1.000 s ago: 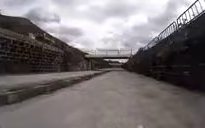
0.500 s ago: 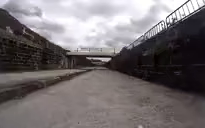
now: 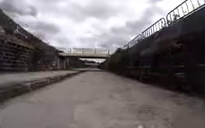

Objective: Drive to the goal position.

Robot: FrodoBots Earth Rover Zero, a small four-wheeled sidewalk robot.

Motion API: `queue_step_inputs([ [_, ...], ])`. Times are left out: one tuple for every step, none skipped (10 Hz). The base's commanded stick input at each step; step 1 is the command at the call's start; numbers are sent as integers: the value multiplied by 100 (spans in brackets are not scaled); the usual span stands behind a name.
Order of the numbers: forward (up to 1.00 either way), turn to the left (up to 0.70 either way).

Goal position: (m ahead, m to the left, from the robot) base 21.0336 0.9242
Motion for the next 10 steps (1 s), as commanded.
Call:
queue_step_inputs([
  [100, 0],
  [100, 0],
  [100, 0],
  [100, 0],
  [100, 0],
  [100, 0],
  [100, 0],
  [100, 0],
  [100, 0],
  [100, 0],
])
